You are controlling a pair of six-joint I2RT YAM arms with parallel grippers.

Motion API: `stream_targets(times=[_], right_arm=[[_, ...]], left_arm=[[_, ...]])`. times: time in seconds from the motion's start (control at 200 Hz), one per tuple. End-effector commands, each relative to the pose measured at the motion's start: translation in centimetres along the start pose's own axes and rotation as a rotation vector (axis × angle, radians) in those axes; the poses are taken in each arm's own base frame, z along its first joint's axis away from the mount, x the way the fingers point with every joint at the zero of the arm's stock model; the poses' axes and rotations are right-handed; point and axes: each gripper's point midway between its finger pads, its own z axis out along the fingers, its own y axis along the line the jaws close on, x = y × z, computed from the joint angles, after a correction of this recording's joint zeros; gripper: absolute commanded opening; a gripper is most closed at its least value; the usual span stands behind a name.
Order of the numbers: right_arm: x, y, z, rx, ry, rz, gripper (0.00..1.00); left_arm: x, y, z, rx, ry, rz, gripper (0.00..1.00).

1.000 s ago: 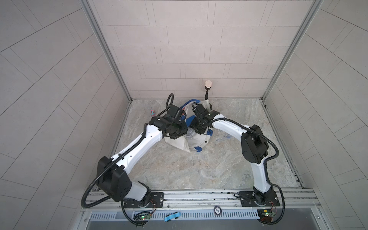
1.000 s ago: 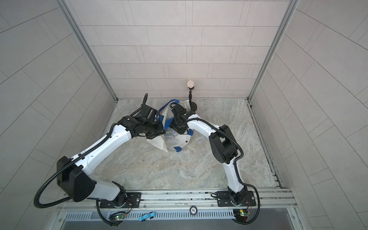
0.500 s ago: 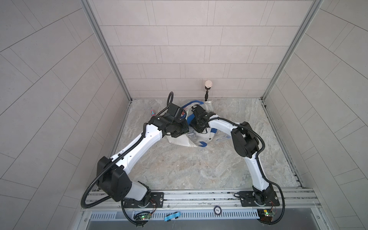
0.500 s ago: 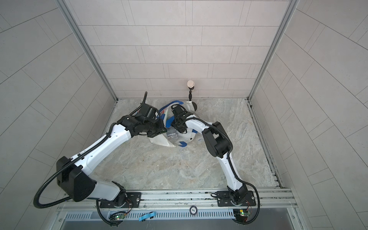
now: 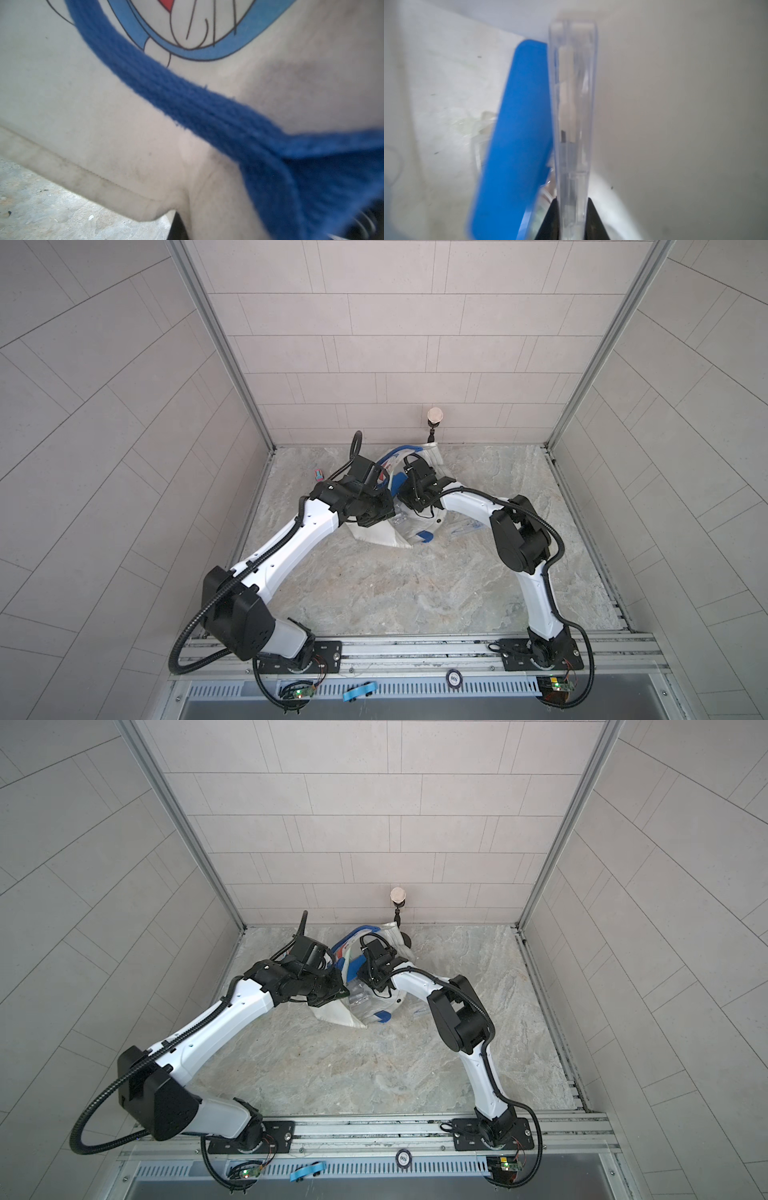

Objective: Take out the compass set from the canvas bag
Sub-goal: Pick up the compass set from the canvas bag, then place the compass set at the center of the board.

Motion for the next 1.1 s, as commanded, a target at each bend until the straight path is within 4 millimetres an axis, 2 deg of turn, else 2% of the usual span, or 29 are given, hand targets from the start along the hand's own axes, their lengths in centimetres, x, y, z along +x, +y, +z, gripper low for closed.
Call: stream_targets(times=[0.0,0.2,0.46,0.525,0.615,0.81,0.885,0.946,1.096], right_arm=[[-0.1,2.1,-4.9,0.003,-0.061,-0.083,0.1],[0.9,0.6,-8.8,0.058,-0.081,-0.138,0.1],[0.4,-0.7,-15.9,0.037,-0.152,-0.184,0.1],[-0.2,-1.4,-18.0,0.032,-0.181,-0.18,0.1],[-1.6,-3.7,-20.2,0.034,-0.215,-0.131,0.1],[-6.5,-9.5,-23.2,0.005,-0.314,0.055,0.13],[-8.2,-11.7,-23.2,0.018,-0.347,0.107,0.14],[-9.3,-13.1,-22.1,0.028,-0.359,0.143,0.15],[-11.3,-14.4,-17.1,0.01,-0.274,0.224,0.14]], left_arm=[[-0.5,-1.7,-0.8,0.055,-0.013,0.018,0.0],[-0.9,-1.8,-0.7,0.062,-0.023,0.007,0.0],[-0.9,-1.8,0.0,0.064,-0.013,-0.004,0.0],[-1.0,-1.7,0.0,0.061,-0.016,-0.006,0.0],[-1.0,-1.5,-0.1,0.056,-0.019,-0.007,0.0],[-1.1,-1.4,-0.3,0.048,-0.026,-0.004,0.0],[-1.2,-1.5,-0.5,0.048,-0.032,-0.001,0.0],[-1.2,-1.5,-0.7,0.05,-0.034,-0.001,0.0],[-1.1,-1.6,-0.9,0.059,-0.036,0.004,0.0]])
